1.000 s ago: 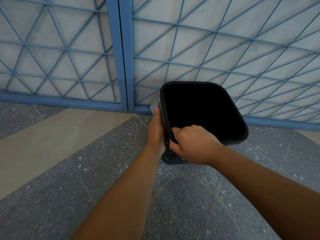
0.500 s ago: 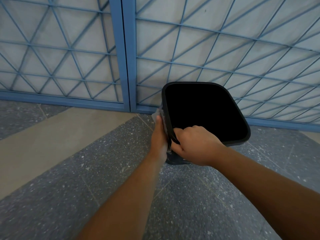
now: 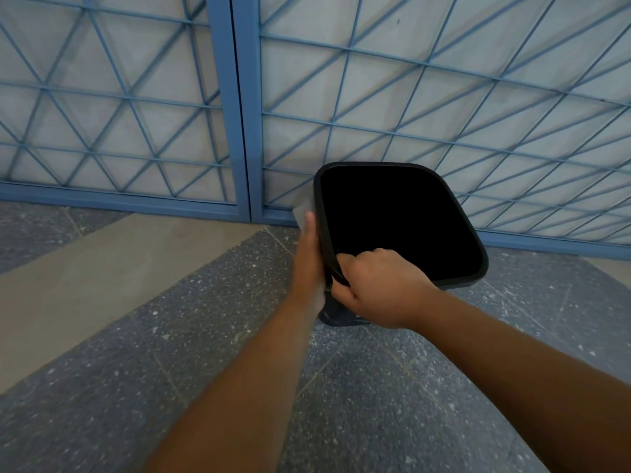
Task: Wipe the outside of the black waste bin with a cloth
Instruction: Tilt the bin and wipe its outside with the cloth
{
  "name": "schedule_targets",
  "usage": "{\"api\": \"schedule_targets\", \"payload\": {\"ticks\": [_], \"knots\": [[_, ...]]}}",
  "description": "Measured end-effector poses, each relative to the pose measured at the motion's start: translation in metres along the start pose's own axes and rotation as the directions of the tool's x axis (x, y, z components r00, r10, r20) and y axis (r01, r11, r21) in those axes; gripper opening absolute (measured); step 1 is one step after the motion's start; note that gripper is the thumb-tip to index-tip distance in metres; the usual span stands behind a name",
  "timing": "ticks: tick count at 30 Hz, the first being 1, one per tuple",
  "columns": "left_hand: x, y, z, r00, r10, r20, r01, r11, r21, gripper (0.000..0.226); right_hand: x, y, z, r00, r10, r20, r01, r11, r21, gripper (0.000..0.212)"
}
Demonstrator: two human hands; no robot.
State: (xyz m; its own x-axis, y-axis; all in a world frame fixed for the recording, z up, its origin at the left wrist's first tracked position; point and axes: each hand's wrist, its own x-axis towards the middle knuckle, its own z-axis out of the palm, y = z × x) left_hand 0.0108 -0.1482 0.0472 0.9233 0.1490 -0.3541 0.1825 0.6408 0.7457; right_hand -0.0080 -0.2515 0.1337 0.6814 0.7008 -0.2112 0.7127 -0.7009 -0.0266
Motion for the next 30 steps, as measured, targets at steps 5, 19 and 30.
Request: {"api": "schedule_targets", "payload": {"ticks": [5, 19, 30], "knots": [[0.003, 0.011, 0.004, 0.999, -0.016, -0.047, 0.019, 0.998, 0.059, 0.042, 0.001, 0.001, 0.000, 1.000, 0.004, 0.014, -0.004, 1.000, 0.000, 0.025], [-0.011, -0.017, -0.006, 0.986, -0.020, -0.166, 0.025, 0.999, 0.029, 0.046, 0.001, 0.002, 0.002, 1.000, 0.004, 0.002, -0.004, 1.000, 0.002, 0.027], [-0.001, 0.004, 0.002, 0.995, -0.010, -0.095, 0.010, 1.000, 0.003, 0.045, 0.001, 0.001, 0.001, 1.000, 0.004, -0.014, -0.005, 1.000, -0.020, 0.026]]}}
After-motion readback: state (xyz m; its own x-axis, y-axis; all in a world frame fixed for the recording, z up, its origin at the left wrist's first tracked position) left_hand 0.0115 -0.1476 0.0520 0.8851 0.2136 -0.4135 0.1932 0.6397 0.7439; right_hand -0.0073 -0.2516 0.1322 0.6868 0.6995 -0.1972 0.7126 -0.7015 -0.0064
